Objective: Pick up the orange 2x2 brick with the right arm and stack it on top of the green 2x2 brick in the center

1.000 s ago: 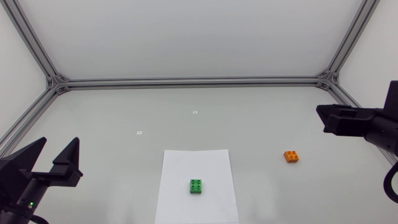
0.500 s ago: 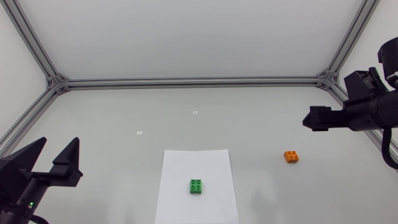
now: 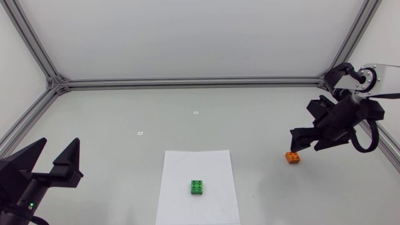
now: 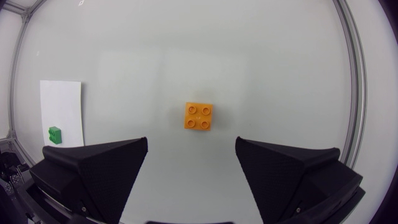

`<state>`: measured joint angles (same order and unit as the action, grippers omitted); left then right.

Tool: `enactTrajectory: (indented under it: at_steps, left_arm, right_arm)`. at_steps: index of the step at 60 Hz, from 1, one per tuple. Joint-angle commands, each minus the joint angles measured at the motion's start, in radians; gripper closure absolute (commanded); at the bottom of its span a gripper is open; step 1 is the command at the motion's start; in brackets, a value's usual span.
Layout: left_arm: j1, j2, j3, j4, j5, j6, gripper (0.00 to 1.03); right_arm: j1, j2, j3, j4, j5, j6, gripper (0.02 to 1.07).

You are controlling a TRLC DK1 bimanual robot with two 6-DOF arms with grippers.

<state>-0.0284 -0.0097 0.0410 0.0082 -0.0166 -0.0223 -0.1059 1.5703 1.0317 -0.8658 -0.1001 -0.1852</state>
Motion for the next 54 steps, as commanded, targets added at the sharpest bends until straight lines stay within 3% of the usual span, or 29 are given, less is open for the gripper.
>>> enactTrajectory:
  at_steps: [1, 30, 54]
  left_arm:
    - [0.001, -0.006, -0.041, -0.011, 0.003, 0.005, 0.04]
    - [0.001, -0.006, -0.041, -0.011, 0.003, 0.005, 0.04]
    - [0.001, -0.006, -0.041, -0.011, 0.003, 0.005, 0.04]
  right_arm:
    - [0.005, 0.068, 0.037, -0.018, 0.007, -0.013, 0.07]
    - [0.002, 0.266, 0.099, 0.033, 0.051, -0.017, 0.13]
    - [0.025, 0.281, 0.05, 0.085, 0.071, -0.014, 0.16]
